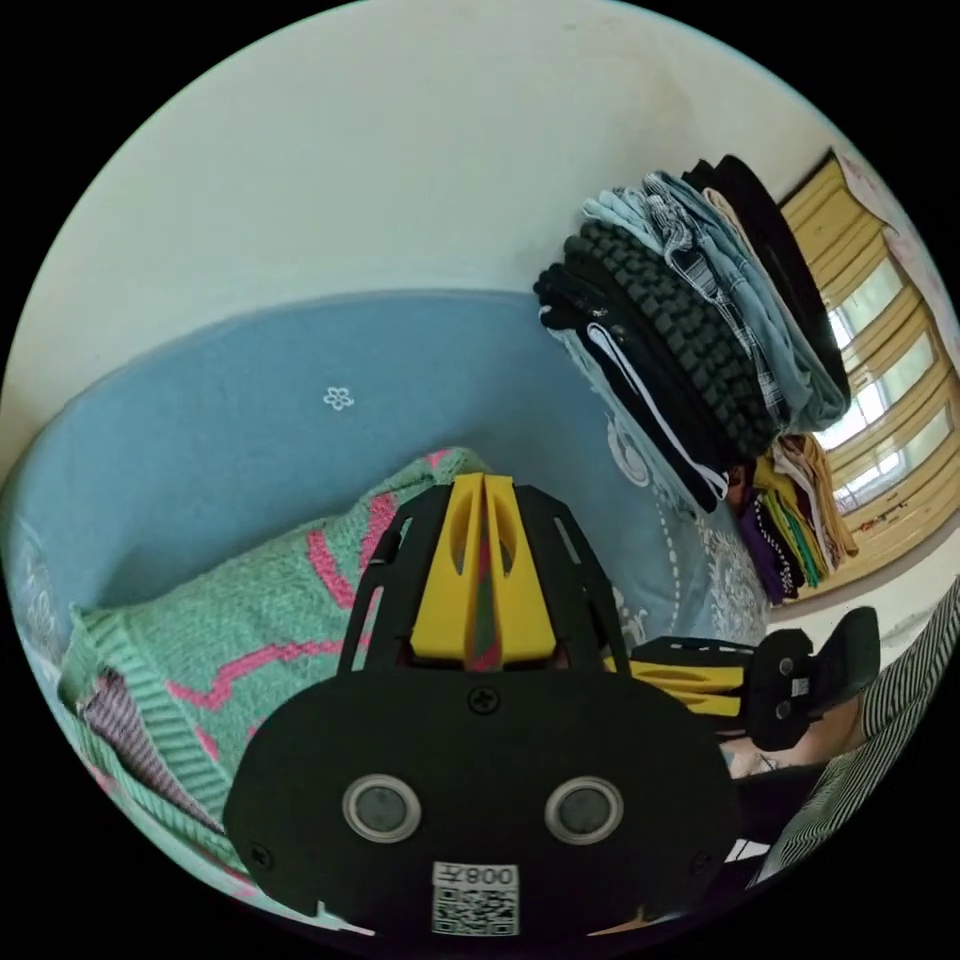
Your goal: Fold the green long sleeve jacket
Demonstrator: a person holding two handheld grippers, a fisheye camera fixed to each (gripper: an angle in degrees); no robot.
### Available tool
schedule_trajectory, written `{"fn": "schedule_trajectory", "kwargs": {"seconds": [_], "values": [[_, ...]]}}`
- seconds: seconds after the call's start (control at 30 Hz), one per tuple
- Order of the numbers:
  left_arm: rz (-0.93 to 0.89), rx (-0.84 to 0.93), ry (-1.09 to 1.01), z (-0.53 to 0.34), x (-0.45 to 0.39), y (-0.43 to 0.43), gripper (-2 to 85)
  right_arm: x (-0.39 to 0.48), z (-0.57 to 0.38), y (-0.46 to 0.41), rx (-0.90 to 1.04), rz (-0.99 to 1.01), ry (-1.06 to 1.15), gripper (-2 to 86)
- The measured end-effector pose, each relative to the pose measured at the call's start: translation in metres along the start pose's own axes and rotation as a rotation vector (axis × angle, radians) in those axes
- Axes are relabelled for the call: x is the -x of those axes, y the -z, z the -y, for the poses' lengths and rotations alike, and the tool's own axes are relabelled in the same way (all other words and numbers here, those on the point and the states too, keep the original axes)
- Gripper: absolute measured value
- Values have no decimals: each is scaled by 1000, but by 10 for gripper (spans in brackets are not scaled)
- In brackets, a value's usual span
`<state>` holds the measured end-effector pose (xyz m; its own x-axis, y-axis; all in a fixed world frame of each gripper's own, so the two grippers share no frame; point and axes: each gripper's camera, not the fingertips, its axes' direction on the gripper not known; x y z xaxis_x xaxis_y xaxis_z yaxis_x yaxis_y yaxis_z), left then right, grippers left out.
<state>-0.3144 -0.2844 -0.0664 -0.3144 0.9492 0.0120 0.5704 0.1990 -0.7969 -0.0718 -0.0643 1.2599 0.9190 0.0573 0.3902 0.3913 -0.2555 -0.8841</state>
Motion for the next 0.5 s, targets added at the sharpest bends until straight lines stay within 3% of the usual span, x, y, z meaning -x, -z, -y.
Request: {"fn": "schedule_trajectory", "kwargs": {"seconds": [0.17, 0.27, 0.43, 0.5], "values": [[-16, -66, 43, -43, 1, 41, 2, 1, 16, 29, 18, -23, 19, 1], [-2, -119, 105, -114, 1, 89, 2, -5, 25, 61, 0, 9, 8, 0], [68, -89, 440, -270, 30, 152, 3, 9, 42, 117, -89, 69, 48, 0], [128, -29, 523, -311, 45, 153, 4, 23, 56, 117, -43, 134, 98, 0]]}}
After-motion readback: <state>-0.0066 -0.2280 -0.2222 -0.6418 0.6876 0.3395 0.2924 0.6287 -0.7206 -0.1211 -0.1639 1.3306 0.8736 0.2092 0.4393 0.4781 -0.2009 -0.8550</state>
